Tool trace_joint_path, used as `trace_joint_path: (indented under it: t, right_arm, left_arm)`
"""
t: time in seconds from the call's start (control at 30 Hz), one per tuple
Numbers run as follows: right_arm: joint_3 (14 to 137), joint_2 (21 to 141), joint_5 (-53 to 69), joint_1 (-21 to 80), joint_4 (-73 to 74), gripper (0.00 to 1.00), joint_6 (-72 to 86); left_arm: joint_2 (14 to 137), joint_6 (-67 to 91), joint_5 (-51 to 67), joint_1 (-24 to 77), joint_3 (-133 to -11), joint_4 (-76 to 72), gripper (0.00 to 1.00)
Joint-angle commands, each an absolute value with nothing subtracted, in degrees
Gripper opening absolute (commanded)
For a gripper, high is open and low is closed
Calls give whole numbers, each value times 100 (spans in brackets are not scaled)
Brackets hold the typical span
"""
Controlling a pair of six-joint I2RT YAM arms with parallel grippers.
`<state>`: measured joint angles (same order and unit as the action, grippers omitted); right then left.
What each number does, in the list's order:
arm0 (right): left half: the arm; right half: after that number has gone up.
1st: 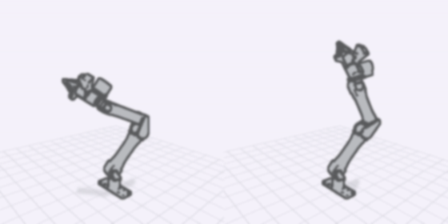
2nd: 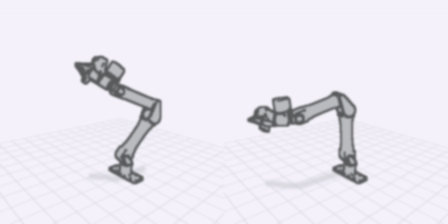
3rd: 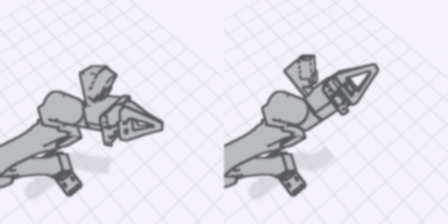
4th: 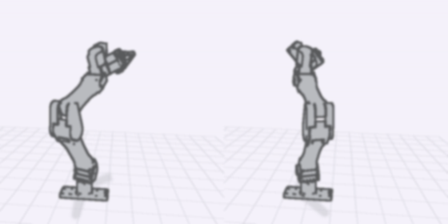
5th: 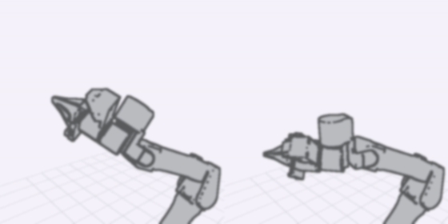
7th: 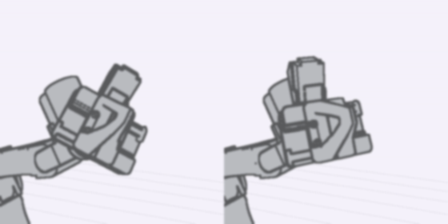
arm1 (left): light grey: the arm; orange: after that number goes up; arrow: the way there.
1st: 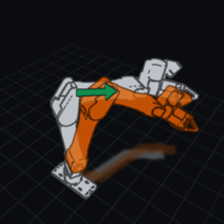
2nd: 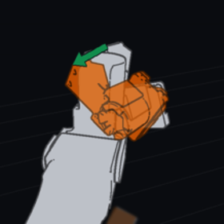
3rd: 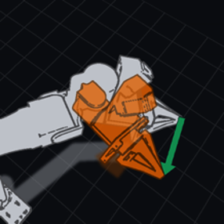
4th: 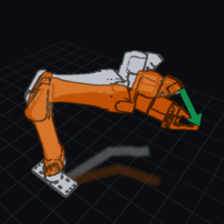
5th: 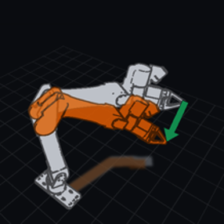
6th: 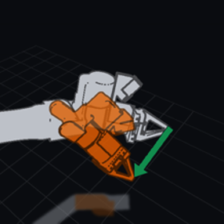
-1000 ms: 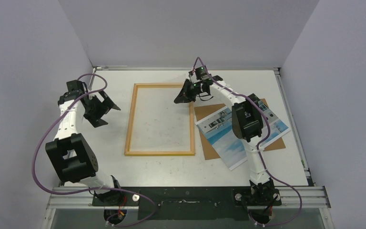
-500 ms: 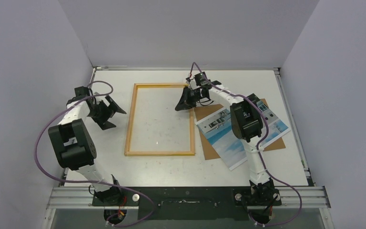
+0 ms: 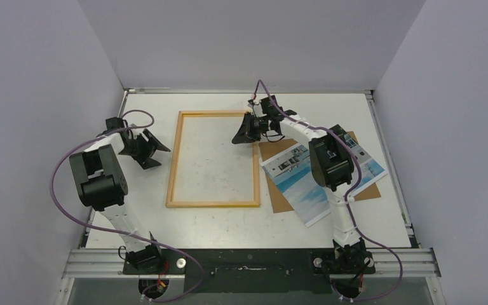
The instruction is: Put the photo into the frame
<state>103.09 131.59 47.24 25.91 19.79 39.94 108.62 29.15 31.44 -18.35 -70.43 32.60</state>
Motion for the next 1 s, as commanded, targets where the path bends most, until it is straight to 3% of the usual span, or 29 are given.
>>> trace_joint_path:
  t: [0.0,0.2,0.97]
  right_arm:
    - [10275,12641,4412,2585,1361,0,4131]
    - [10310,12656,4247,2577,1379,0,4178]
    - [10840,12987,4439,2554,2421,0,3325]
  left_arm:
    - [11003,3014,3424,-1738,-7320,2751,62]
    - [11163,2925,3419,-1693,-7391,2820,48]
    - [11521,2678,3435,-1544,-7550,3013,42]
